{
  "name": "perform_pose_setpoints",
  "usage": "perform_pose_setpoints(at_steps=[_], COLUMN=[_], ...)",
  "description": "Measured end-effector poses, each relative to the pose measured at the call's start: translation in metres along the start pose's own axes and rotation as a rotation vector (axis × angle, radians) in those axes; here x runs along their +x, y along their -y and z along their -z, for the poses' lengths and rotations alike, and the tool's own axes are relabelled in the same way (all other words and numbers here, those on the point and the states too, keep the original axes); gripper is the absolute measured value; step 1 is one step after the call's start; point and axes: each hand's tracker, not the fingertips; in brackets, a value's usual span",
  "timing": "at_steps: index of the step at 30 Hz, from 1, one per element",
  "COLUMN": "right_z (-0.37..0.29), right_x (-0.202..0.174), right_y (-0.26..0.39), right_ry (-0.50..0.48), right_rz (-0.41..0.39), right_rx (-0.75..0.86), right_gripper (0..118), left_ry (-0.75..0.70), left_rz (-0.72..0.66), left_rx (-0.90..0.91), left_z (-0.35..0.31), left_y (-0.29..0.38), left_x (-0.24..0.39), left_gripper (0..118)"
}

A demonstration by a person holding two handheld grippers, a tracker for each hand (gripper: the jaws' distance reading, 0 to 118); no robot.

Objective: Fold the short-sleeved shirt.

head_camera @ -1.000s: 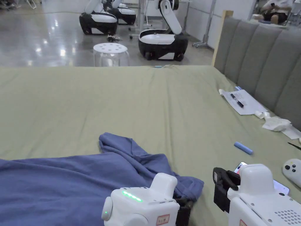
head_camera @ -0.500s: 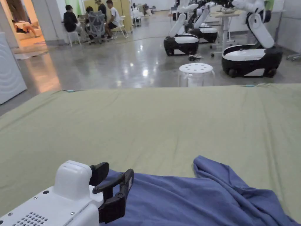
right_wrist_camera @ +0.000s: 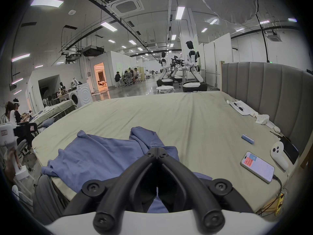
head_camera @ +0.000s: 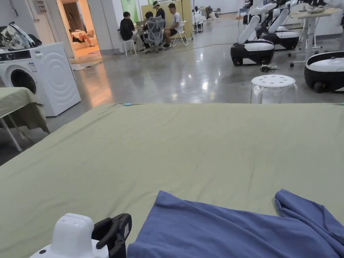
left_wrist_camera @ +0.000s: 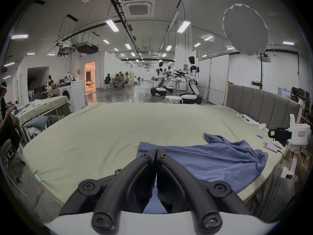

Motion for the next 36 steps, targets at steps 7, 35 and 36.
perform_pose_setpoints(at_steps=[7,35,36], right_z=[-0.007,0.001,0.0], right_x=[-0.003,0.051,0.058], right_y=[-0.003,0.03,0.035], right_ry=[-0.009,0.15,0.17], right_rz=[-0.029,0.077,0.125], right_rx=[-0.006,-0.204,-0.222], right_gripper=[0,10,32], left_ry=[0.131,-0.062,-0.061], left_rz=[-0.023,0.015,0.037], left_rx=[-0.197,-0.702,-0.716], left_z=[0.087,0.349,0.351], left_y=[-0.032,0.01,0.009], left_x=[-0.002,-0.014,-0.011], left_gripper=[20,7,7])
